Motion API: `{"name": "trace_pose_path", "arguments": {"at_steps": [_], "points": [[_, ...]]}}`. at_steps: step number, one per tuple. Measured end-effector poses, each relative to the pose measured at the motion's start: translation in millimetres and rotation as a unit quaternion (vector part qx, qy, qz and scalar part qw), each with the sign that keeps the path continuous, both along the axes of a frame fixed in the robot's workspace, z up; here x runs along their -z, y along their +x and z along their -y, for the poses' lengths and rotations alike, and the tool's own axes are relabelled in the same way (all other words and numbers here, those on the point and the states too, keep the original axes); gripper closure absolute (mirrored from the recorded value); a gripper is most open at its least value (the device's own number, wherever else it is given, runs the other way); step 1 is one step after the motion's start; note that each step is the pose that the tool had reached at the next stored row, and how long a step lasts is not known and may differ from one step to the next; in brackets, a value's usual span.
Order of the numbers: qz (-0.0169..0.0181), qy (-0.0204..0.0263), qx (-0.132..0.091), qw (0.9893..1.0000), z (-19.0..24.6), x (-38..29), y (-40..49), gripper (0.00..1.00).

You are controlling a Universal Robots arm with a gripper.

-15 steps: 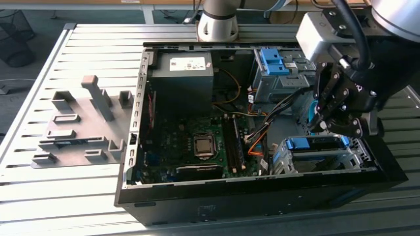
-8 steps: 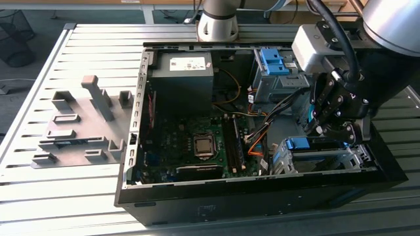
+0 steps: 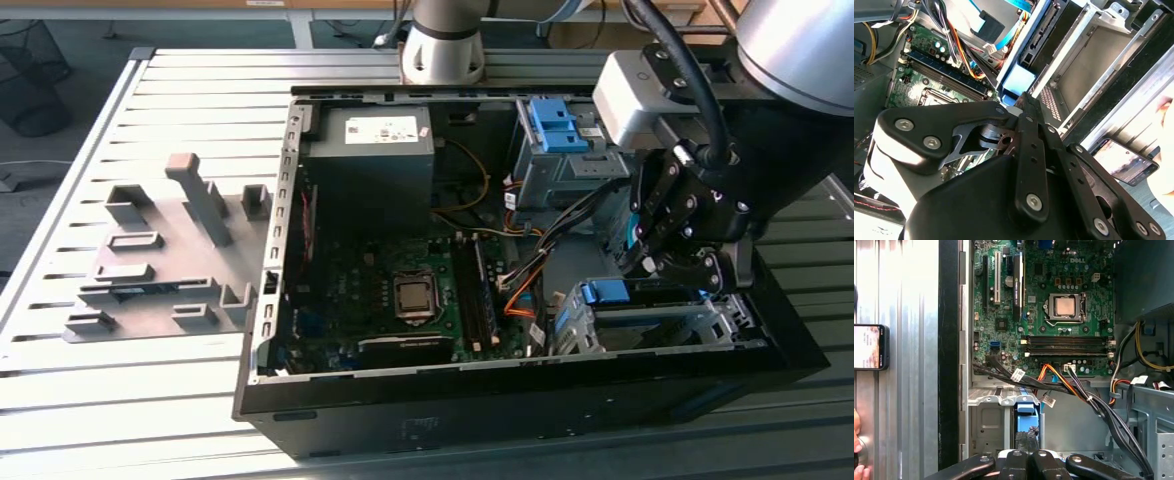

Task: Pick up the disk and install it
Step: 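Insert the first disk wire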

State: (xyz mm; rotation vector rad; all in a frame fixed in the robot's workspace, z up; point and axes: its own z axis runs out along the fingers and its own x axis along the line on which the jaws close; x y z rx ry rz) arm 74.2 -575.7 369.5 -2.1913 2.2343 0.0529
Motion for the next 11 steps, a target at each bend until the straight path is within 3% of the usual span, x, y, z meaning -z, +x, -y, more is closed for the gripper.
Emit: {"name": "trace_pose_path", "arguments": {"at_steps": [7, 11], "points": [[0.0000, 0.0001, 0.000, 1.0000, 0.1, 0.3, 3.2, 0.89], [-0.0003, 0.0000, 0.000, 1.0000, 0.0, 0.7, 19.8, 0.89]]}}
